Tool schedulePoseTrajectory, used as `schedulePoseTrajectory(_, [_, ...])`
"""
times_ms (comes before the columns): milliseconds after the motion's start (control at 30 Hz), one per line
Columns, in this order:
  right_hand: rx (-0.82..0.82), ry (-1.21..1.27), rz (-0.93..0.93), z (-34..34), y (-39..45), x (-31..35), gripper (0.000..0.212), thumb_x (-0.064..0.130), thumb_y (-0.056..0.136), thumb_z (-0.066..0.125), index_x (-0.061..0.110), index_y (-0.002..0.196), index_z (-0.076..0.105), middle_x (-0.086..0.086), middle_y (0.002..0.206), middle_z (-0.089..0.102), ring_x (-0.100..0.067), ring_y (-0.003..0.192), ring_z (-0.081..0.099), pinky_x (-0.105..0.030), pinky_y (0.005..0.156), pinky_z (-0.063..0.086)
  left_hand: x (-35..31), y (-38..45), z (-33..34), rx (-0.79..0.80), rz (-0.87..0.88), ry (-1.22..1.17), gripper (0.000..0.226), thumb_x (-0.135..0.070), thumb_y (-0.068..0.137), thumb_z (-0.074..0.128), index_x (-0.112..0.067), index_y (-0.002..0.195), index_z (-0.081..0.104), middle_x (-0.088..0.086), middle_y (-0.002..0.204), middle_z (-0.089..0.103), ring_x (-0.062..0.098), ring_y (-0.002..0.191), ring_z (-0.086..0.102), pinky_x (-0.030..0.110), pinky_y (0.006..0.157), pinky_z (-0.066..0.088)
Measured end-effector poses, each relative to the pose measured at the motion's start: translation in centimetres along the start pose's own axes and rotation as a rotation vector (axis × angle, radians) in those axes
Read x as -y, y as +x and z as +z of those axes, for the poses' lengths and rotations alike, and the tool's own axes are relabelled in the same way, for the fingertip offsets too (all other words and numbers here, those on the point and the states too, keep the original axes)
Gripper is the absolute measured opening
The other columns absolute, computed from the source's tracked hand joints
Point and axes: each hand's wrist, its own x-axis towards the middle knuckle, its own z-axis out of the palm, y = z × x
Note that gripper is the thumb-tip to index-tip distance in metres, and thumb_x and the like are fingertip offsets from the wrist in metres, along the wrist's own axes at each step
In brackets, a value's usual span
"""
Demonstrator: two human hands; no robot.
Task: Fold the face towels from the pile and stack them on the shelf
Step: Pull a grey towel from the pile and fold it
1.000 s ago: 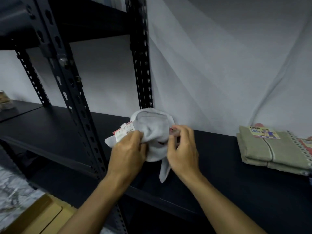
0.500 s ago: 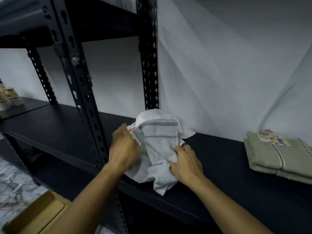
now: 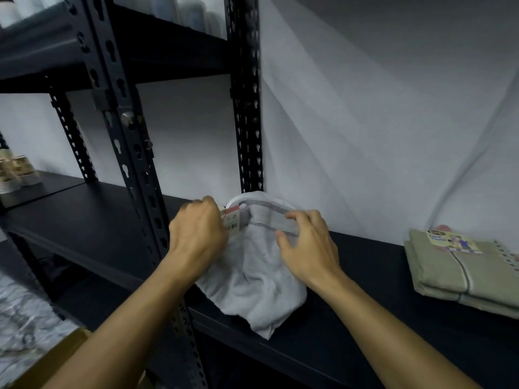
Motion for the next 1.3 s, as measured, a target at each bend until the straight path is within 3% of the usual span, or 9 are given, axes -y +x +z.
schedulePoseTrajectory(167, [-0.045, 0.07, -0.261, -2.9, 2.6, 3.7, 0.048, 0.043, 0.094, 0.056, 0.024, 0.136, 0.046, 0.009, 0.133, 0.04, -0.007, 0.125, 0.034, -0.02, 0.09, 0.035, -1.8, -0.5, -6.2, -0.198, -0.008, -0.033, 0.02, -0.023, 0.087, 0.065, -0.013, 0.102, 0.056, 0.001, 0.086, 0.053, 0.024, 0.072, 0.044, 0.036, 0.062, 0.034])
schedulePoseTrajectory(300, [-0.005, 0.225, -0.326, -5.0, 4.6, 6.4, 0.05, 0.037, 0.093, 0.061, 0.022, 0.138, 0.047, 0.007, 0.135, 0.047, -0.008, 0.127, 0.036, -0.023, 0.105, 0.033, -2.3, 0.0, -9.8, -0.225, -0.008, -0.381, 0.014, -0.031, 0.084, 0.075, -0.028, 0.085, 0.061, -0.007, 0.077, 0.061, 0.022, 0.076, 0.057, 0.037, 0.068, 0.047])
schedulePoseTrajectory(467, [0.041, 0.582, -0.23, -8.3, 5.7, 7.9, 0.02, 0.021, 0.085, 0.073, 0.017, 0.102, 0.064, 0.002, 0.098, 0.068, -0.011, 0.091, 0.065, -0.029, 0.082, 0.056, -2.5, 1.0, -12.3, -0.158, 0.046, -0.745, 0.016, -0.035, 0.08, 0.081, -0.027, 0.084, 0.068, -0.008, 0.08, 0.068, 0.01, 0.077, 0.065, 0.035, 0.069, 0.057])
schedulePoseTrajectory(600, [-0.018, 0.628, -0.271, -11.5, 6.0, 8.3, 0.012, 0.01, 0.088, 0.068, 0.017, 0.092, 0.06, 0.003, 0.086, 0.065, -0.009, 0.08, 0.064, -0.028, 0.076, 0.056, -3.5, 1.4, -13.8, -0.187, 0.167, -0.829, 0.022, -0.041, 0.075, 0.081, -0.027, 0.088, 0.068, -0.008, 0.081, 0.069, 0.005, 0.073, 0.065, 0.025, 0.064, 0.056])
schedulePoseTrajectory(733, [-0.12, 0.715, -0.303, -14.5, 6.2, 8.7, 0.015, 0.008, 0.091, 0.063, 0.021, 0.092, 0.056, 0.0, 0.096, 0.068, -0.012, 0.092, 0.066, -0.033, 0.085, 0.056, -3.9, 1.3, -14.5, -0.231, 0.189, -0.971, 0.045, -0.052, 0.071, 0.077, -0.03, 0.107, 0.062, -0.014, 0.099, 0.067, -0.003, 0.09, 0.065, 0.015, 0.069, 0.053])
schedulePoseTrajectory(933, [-0.163, 0.72, -0.336, -17.3, 4.9, 8.3, 0.011, 0.012, 0.095, 0.059, 0.021, 0.098, 0.053, -0.003, 0.107, 0.069, -0.011, 0.103, 0.066, -0.033, 0.091, 0.055, -5.6, 0.0, -12.6, 0.085, 0.23, -1.378, 0.032, -0.028, 0.09, 0.063, -0.012, 0.117, 0.067, -0.004, 0.108, 0.074, 0.011, 0.1, 0.071, 0.02, 0.078, 0.056])
schedulePoseTrajectory(1067, [-0.224, 0.539, -0.337, -19.1, 2.9, 6.8, 0.013, 0.02, 0.096, 0.059, 0.016, 0.106, 0.051, 0.005, 0.106, 0.068, -0.005, 0.099, 0.066, -0.027, 0.084, 0.056, -8.1, -0.9, -11.1, 0.083, 0.264, -1.364, 0.016, -0.026, 0.098, 0.055, -0.022, 0.104, 0.069, -0.014, 0.097, 0.075, 0.003, 0.092, 0.07, 0.017, 0.076, 0.055])
schedulePoseTrajectory(1167, [-0.291, 0.367, -0.296, -20.4, 0.4, 5.2, 0.014, 0.027, 0.095, 0.059, 0.021, 0.106, 0.051, 0.015, 0.1, 0.067, 0.006, 0.092, 0.064, -0.009, 0.069, 0.05, -9.7, -1.9, -10.0, 0.089, 0.359, -1.243, 0.017, -0.032, 0.099, 0.052, -0.034, 0.107, 0.066, -0.024, 0.106, 0.07, -0.002, 0.103, 0.066, 0.023, 0.09, 0.054])
schedulePoseTrajectory(1300, [-0.386, 0.315, -0.191, -21.7, -2.1, 2.9, 0.016, 0.034, 0.092, 0.064, 0.029, 0.106, 0.06, 0.02, 0.094, 0.07, 0.007, 0.086, 0.065, -0.014, 0.071, 0.051, -12.0, -3.6, -9.1, 0.127, 0.393, -1.161, 0.024, -0.039, 0.098, 0.051, -0.033, 0.113, 0.068, -0.025, 0.109, 0.068, -0.004, 0.105, 0.064, 0.029, 0.096, 0.053])
